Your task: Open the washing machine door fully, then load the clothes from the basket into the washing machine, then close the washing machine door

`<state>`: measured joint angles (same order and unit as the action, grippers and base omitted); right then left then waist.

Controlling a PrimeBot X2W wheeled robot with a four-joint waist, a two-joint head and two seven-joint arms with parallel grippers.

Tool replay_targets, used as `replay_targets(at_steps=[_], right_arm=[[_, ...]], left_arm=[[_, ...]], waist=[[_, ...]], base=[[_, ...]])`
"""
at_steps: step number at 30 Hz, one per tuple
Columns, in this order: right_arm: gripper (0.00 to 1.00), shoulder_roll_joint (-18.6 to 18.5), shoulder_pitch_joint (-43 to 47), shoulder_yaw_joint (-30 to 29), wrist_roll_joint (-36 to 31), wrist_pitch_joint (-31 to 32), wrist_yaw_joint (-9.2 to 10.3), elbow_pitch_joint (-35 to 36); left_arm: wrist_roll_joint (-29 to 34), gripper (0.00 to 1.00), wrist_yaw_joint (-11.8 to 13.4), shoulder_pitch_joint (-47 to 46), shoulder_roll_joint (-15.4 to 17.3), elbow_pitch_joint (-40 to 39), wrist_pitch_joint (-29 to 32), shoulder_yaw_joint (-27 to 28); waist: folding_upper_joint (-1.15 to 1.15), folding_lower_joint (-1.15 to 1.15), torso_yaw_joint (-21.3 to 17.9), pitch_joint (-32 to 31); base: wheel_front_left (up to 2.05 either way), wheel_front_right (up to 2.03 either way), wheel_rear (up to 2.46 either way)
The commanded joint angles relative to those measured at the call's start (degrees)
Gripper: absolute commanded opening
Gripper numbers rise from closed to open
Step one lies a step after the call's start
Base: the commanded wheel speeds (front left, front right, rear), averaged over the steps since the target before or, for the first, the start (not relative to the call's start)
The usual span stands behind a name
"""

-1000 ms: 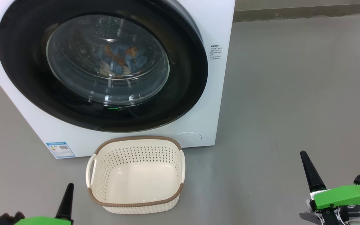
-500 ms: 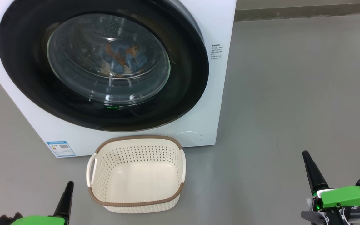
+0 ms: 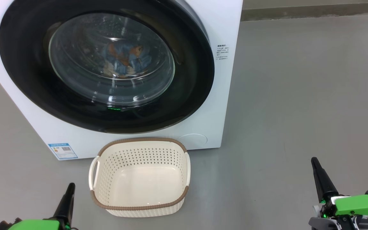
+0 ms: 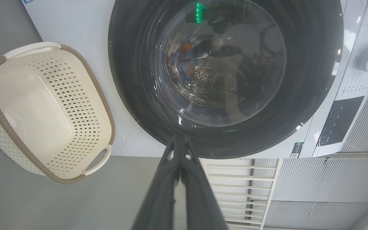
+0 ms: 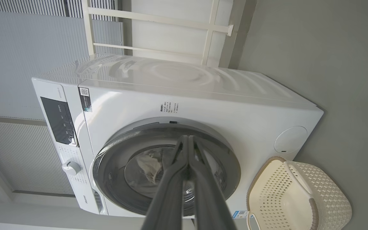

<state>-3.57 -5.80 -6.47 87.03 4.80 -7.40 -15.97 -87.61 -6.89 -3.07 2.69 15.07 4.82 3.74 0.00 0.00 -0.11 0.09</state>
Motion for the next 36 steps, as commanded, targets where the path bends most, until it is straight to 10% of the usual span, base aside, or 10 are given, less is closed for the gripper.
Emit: replay_targets(at_steps=[1,36], right_arm=[[0.0,0.14,-0.55,0.64,1.85,0.7,-0.09,1.82],[0.0,0.68,-0.39,-0.11,5.09,1.74,-0.09,1.94]], left_arm=[[-1.49,0.0,-0.54,-2.9,0.49,-1.05,0.67,2.13],[-4.54,0.0,-0.59,-3.12,0.19,-1.01,1.68,2.8]], waist=[[0.0,0.0,0.02,0.02],[0.0,0.0,0.11,0.09]], base=[[0.0,0.0,0.0],[0.0,0.0,0.0]])
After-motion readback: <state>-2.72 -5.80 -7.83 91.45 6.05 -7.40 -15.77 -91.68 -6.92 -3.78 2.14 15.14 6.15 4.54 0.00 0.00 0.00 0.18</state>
